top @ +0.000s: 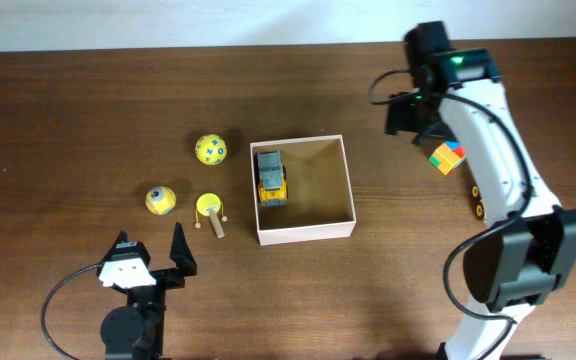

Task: Pack container
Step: 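Raise the right gripper and move it right toward the second truck, then lower the right gripper onto the lower grey-yellow truck and grasp it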

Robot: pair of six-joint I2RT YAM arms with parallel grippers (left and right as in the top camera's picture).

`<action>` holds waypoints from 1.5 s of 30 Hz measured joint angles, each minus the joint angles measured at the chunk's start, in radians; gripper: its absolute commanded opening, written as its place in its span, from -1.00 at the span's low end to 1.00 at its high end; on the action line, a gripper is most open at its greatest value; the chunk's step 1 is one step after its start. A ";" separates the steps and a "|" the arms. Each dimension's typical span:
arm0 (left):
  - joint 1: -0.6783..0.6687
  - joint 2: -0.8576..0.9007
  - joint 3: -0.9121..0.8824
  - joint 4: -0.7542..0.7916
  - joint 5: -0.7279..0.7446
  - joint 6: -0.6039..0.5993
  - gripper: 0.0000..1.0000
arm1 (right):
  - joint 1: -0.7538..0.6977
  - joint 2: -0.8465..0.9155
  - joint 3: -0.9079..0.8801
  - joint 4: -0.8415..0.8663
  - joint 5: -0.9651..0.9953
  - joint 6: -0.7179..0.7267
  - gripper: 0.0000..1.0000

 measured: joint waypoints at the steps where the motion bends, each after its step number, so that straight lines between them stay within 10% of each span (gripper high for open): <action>1: 0.000 0.000 0.000 0.000 0.000 0.000 0.98 | -0.013 -0.008 0.000 -0.014 0.000 -0.011 0.69; 18: 0.000 0.000 0.000 0.000 0.000 0.000 0.99 | -0.257 -0.264 -0.047 -0.188 0.033 -0.227 0.88; 45: 0.000 0.000 0.000 0.000 0.000 0.000 0.99 | -0.462 -0.262 -0.567 0.432 -0.011 -0.633 0.98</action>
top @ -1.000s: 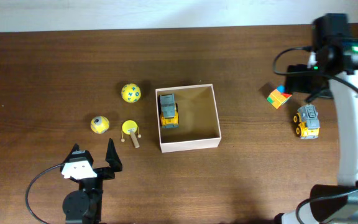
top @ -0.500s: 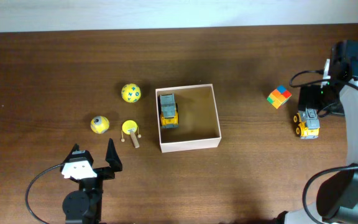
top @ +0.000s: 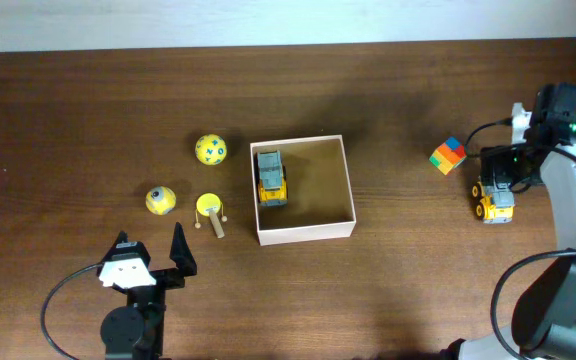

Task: Pack container
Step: 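Lower the right gripper onto the lower grey-yellow truck and grasp it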

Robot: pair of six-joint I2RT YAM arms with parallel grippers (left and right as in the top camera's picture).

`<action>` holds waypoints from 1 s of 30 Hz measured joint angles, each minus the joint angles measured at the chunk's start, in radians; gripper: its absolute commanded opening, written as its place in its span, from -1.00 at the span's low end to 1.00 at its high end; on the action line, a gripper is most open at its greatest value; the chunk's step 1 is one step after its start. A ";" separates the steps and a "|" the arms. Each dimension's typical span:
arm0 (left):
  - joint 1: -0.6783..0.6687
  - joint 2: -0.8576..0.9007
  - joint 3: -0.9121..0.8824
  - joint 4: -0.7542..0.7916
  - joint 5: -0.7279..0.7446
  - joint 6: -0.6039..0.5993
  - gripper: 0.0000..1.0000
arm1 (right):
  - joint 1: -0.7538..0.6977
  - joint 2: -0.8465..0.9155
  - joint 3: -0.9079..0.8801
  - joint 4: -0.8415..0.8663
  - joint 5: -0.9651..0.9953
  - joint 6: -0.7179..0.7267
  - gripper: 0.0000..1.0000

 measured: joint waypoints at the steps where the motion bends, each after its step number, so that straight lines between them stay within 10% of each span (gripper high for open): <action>1: 0.000 0.000 0.000 0.000 0.000 0.000 0.99 | 0.000 0.000 -0.012 0.015 -0.006 -0.023 0.97; 30: 0.000 0.000 0.000 0.000 0.000 0.000 0.98 | -0.132 0.118 -0.103 0.212 -0.333 -0.143 0.98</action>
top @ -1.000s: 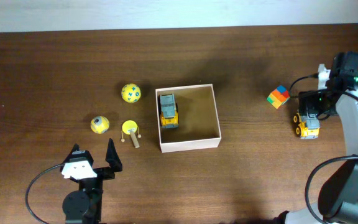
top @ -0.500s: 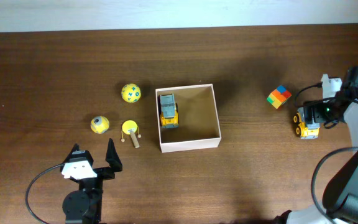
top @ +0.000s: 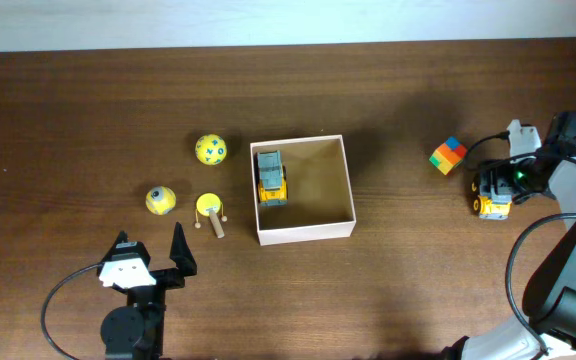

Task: Pack container
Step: 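Lower the right gripper onto the lower grey-yellow truck and grasp it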

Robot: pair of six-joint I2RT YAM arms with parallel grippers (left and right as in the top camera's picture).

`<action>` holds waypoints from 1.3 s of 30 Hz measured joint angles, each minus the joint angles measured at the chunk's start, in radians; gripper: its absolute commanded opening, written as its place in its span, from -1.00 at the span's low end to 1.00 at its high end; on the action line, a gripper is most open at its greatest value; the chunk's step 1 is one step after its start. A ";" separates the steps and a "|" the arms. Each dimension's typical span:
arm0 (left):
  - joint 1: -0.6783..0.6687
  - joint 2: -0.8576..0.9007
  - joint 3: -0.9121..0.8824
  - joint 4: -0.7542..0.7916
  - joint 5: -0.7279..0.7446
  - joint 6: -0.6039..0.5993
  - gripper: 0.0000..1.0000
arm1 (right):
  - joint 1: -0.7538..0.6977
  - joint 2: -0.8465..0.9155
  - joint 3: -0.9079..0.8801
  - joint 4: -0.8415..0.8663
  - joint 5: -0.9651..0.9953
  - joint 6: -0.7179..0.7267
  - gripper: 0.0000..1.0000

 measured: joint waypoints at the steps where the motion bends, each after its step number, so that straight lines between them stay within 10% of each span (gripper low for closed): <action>1: 0.000 0.000 0.000 0.000 0.000 0.000 0.99 | 0.000 0.000 0.000 0.005 -0.007 0.002 0.97; 28: 0.000 0.000 0.000 0.000 0.000 0.000 0.99 | 0.001 0.072 -0.015 0.022 -0.069 0.061 0.99; 34: 0.000 0.000 0.000 0.000 0.000 0.000 0.98 | 0.000 0.108 -0.020 0.022 -0.069 0.057 0.36; 39: 0.000 0.000 0.000 0.000 0.000 0.000 0.99 | 0.001 0.108 -0.020 0.023 -0.070 0.064 0.36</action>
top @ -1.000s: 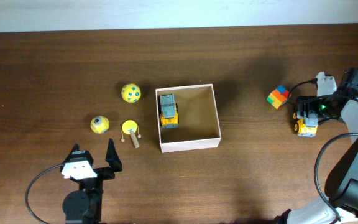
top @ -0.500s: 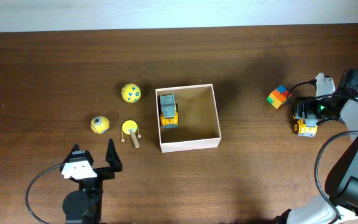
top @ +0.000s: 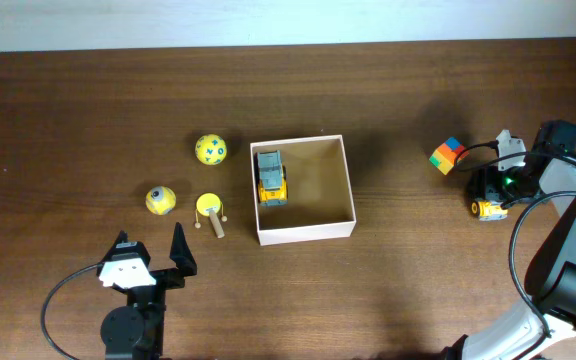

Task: Pack container
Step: 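Lower the right gripper onto the lower grey-yellow truck and grasp it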

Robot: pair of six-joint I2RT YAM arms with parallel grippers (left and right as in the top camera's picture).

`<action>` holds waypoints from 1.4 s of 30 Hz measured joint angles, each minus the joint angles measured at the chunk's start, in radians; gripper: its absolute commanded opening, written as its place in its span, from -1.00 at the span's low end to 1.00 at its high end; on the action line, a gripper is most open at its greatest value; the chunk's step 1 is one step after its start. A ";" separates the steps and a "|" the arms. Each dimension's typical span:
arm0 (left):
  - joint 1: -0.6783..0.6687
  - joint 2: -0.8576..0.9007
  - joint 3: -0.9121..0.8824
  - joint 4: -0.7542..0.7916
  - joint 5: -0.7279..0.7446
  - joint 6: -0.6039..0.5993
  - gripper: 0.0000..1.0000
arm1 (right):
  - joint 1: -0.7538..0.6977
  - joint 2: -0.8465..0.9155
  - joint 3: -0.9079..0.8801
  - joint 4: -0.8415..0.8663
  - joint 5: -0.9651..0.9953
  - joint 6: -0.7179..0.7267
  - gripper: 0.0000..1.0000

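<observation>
A white open box (top: pixel 343 190) stands mid-table with a yellow and grey toy truck (top: pixel 271 177) lying along its left wall. At the far right my right gripper (top: pixel 488 192) is down on a second yellow toy vehicle (top: pixel 482 208), covering most of it, and seems shut on it. A multicoloured cube (top: pixel 447 155) lies just left of that gripper. Left of the box lie a yellow ball with blue marks (top: pixel 210 149), a yellow ball with an eye (top: pixel 161 200) and a yellow piece on a wooden stick (top: pixel 210 209). My left gripper (top: pixel 152 256) rests open near the front edge.
The right arm's cable (top: pixel 516 255) loops over the table's right front. The pale wall edge (top: pixel 288 20) runs along the back of the table.
My right gripper has shifted slightly left and closed in over the yellow toy vehicle, which now shows less and sits a little further left. The left arm and other toys are unchanged.
My right arm first reached up behind the cube, well above the right toy vehicle. Then its gripper stood over that vehicle at the right edge. It sank lower onto it, and now it covers the vehicle, which has shifted slightly. The left arm stayed still.
</observation>
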 measured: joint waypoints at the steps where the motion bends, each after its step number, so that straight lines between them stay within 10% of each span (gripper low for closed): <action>1: 0.000 0.000 0.000 0.000 0.000 0.000 0.98 | 0.000 0.000 0.000 0.000 0.000 0.000 0.36; 42: 0.000 0.000 0.000 0.000 0.000 0.000 0.99 | 0.000 0.000 0.000 0.040 -0.021 0.074 0.34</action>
